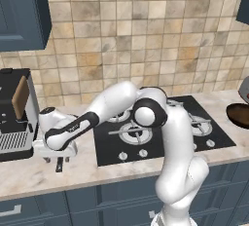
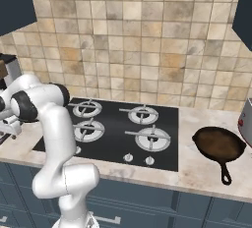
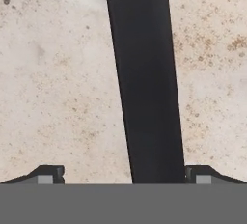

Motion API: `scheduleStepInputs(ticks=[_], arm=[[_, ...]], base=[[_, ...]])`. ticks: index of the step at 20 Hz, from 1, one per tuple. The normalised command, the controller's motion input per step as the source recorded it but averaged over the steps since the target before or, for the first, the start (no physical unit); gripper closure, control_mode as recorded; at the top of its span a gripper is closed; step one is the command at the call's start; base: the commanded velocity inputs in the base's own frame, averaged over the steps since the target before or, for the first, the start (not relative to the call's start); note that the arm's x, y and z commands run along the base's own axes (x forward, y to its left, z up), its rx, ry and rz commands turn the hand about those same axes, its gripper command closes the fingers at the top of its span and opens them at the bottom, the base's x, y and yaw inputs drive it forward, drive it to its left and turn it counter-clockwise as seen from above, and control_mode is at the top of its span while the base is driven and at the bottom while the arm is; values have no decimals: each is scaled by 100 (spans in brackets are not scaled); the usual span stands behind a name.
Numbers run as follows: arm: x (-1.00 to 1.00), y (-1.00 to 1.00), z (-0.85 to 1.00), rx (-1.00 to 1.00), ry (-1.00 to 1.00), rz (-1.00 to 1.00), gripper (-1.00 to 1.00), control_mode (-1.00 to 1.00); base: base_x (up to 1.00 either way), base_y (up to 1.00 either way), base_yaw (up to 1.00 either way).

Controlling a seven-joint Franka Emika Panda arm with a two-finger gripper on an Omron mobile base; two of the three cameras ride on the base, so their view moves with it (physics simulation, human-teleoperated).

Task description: Place both pans onto different burners. Then place the corn and the chicken drumstick on different pans.

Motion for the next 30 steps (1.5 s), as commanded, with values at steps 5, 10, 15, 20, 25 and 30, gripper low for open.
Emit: scheduleStepInputs(ticks=[5,10,15,20,25,30], arm=[[0,0,-5,0,3,0,100,-100],[0,0,0,0,0,0,100,-100],[-11,-6,2,0,0,0,100,-100],[-40,-34,3,0,-4,-6,100,-100],[-23,-52,16,0,-2,-9,100,-100],[0,-65,24,3,2,-12,100,-100]], base=[[0,0,0],[0,0,0],[0,0,0],[0,0,0],[0,0,0],[0,0,0]])
